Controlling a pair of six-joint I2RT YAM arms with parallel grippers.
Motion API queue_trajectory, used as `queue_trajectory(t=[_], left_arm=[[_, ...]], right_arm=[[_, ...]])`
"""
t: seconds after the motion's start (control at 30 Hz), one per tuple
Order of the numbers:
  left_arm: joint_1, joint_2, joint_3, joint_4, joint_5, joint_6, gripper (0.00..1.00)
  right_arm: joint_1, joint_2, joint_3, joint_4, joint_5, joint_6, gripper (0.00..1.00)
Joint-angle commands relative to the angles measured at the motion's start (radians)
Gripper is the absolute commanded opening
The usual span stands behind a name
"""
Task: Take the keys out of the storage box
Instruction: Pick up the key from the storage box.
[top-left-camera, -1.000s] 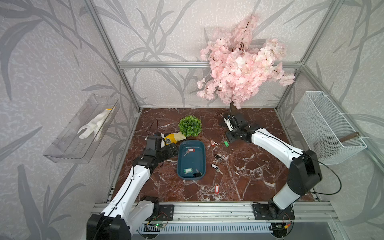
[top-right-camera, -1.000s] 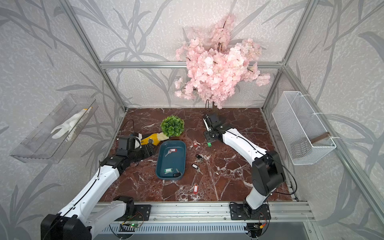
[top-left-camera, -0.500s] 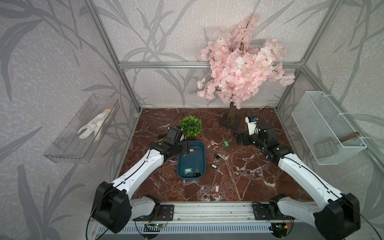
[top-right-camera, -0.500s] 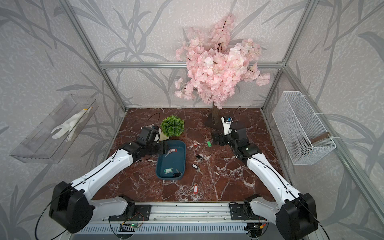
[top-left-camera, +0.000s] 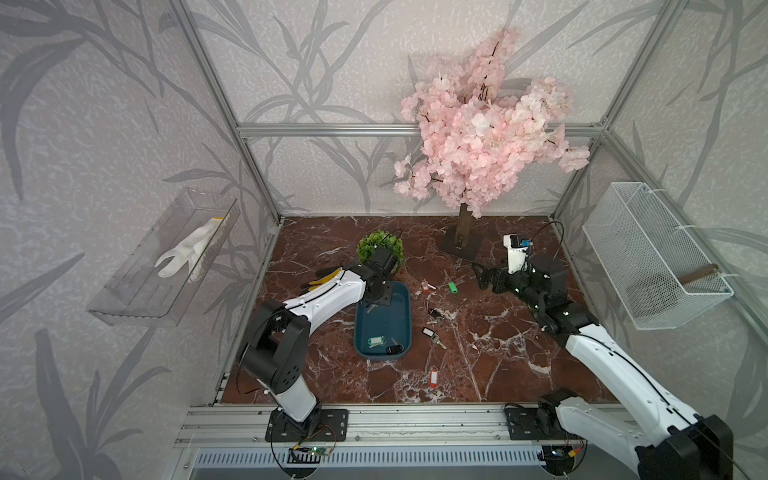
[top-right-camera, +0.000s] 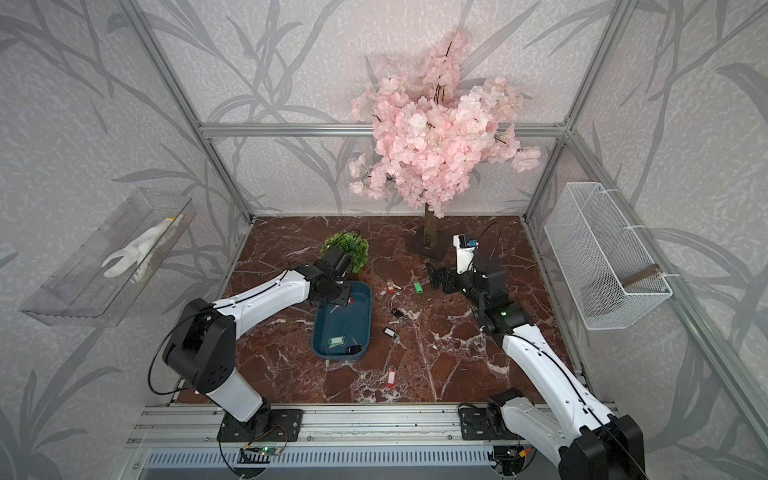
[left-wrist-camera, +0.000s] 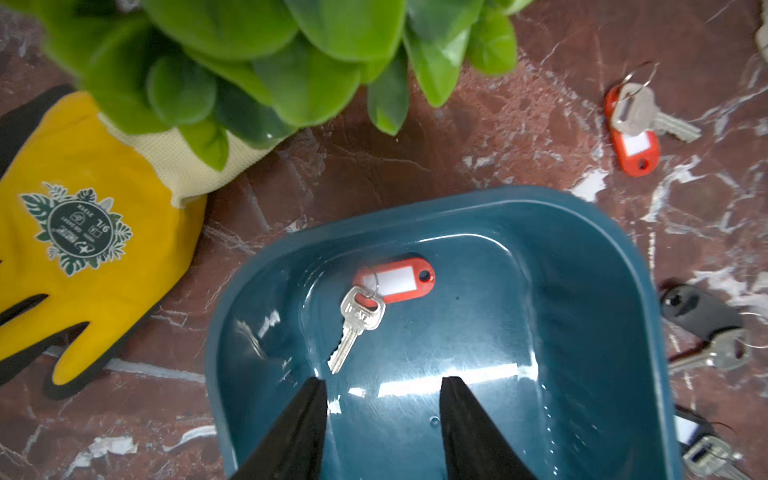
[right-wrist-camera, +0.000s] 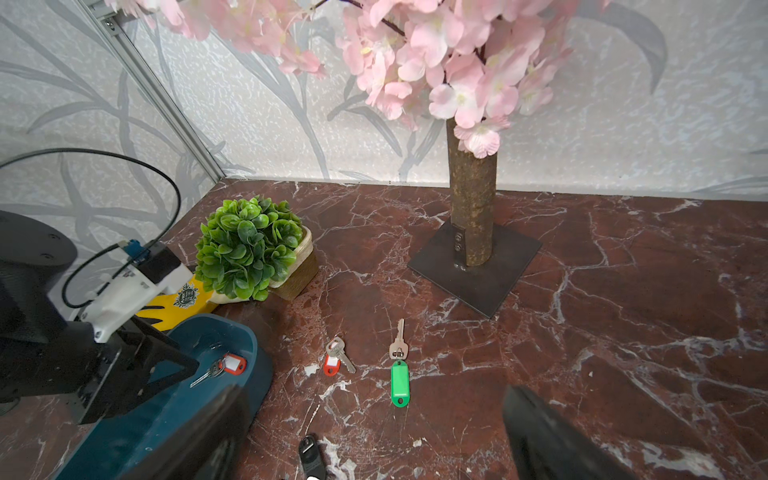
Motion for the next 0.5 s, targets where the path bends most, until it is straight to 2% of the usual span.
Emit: queue_trajectory(t=[0.0, 0.47], left_arm=[[-0.004, 0.045, 0.047, -0.022, -0.052, 0.028, 0.46], [-0.005, 0.164, 0.079, 0.009, -0.055, 0.036, 0.41]], right_arm=[[-0.004, -0.015, -0.012, 0.028, 0.003, 0.015, 0.99], [-0.004, 0.005, -0.014, 0.038, 0.002, 0.026, 0.99]])
